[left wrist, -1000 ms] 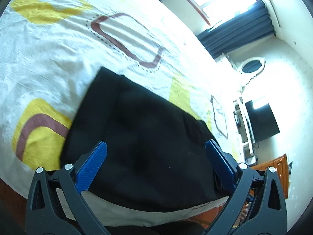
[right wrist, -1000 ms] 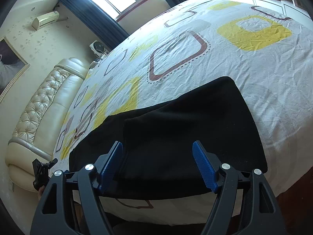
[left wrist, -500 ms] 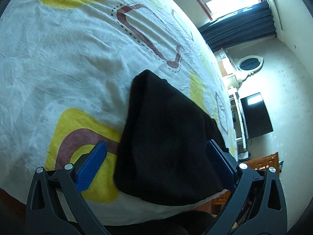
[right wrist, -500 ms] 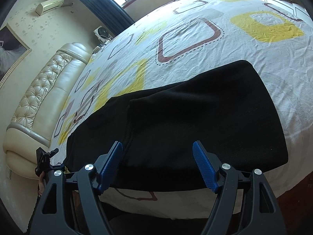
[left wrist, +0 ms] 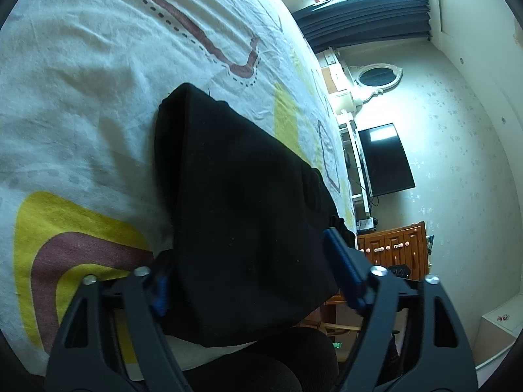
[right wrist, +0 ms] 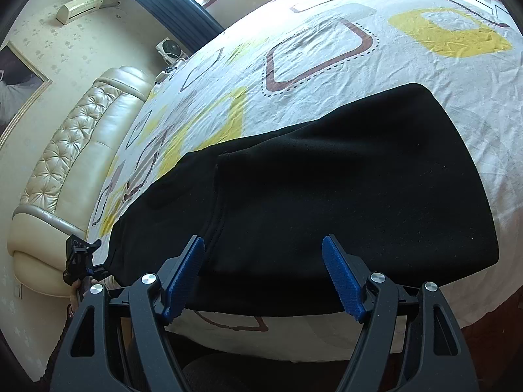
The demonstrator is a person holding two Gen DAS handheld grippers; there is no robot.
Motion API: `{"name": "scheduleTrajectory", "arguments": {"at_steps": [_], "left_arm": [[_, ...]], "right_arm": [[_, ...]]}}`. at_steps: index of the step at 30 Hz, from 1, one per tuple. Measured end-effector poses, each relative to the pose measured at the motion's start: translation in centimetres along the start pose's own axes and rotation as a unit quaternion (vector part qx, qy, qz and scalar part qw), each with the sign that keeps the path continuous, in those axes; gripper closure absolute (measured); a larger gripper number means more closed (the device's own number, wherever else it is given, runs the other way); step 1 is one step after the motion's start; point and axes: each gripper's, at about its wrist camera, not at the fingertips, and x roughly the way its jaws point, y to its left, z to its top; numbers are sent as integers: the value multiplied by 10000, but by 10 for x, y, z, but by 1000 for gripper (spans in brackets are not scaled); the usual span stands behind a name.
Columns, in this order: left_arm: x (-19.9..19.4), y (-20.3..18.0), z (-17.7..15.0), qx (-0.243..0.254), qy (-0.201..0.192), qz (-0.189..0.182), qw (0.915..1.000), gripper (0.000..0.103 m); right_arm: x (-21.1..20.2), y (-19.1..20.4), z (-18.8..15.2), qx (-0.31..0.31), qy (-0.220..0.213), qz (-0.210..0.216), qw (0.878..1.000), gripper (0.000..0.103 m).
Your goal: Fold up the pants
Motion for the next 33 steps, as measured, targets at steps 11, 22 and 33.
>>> {"name": "scheduleTrajectory", "arguments": {"at_steps": [11,22,33], "left_arm": [[10,-12,0,-1,-43,297,9996,86],[33,-179,-5,1346,-102,-166,9907,87],[186,-270,-45,1948,780,312,9772,87]], "right_arm": [[3,5,-1,7,-13,37,10000,29],[-1,4,0,66,-198,24,9998,29],[-11,-6,5,236,-496,24,9985,29]]}}
